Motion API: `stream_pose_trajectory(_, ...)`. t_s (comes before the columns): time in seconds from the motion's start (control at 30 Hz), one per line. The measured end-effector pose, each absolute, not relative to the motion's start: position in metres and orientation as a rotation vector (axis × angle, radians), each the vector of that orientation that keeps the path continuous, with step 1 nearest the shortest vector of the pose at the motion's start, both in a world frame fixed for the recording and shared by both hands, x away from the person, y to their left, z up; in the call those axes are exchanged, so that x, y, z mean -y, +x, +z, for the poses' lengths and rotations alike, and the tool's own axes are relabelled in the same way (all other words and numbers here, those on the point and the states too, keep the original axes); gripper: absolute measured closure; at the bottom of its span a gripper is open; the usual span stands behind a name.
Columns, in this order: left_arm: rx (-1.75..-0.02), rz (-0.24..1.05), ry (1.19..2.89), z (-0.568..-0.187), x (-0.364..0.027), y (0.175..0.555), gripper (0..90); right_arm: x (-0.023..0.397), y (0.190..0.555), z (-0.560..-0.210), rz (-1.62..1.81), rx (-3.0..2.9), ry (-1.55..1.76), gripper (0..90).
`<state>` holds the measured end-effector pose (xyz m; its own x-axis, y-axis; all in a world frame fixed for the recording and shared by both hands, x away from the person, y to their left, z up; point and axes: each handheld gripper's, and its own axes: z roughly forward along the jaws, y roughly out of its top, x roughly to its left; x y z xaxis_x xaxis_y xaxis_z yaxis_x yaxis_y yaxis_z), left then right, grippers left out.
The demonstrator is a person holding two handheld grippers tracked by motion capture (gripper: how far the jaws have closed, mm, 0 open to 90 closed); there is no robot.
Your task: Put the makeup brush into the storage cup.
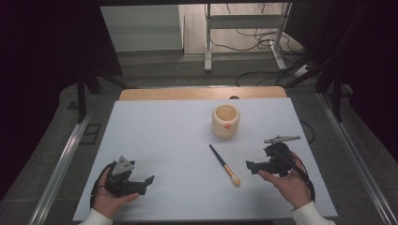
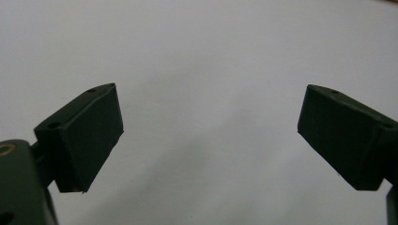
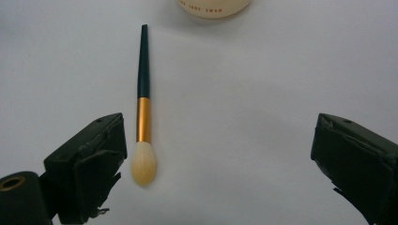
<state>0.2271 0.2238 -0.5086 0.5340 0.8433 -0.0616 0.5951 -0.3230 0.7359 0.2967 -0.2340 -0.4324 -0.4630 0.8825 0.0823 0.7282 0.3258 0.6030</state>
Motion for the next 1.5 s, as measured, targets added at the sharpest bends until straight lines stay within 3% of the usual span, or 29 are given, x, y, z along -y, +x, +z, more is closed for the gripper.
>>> stream_pose_trajectory(1.5, -1.135, 0.433, 2.066, -0.505, -0.219, 0.224, 7.6, 0.186, 0.306, -0.448, 0.802, -2.451, 1.426, 4.9)
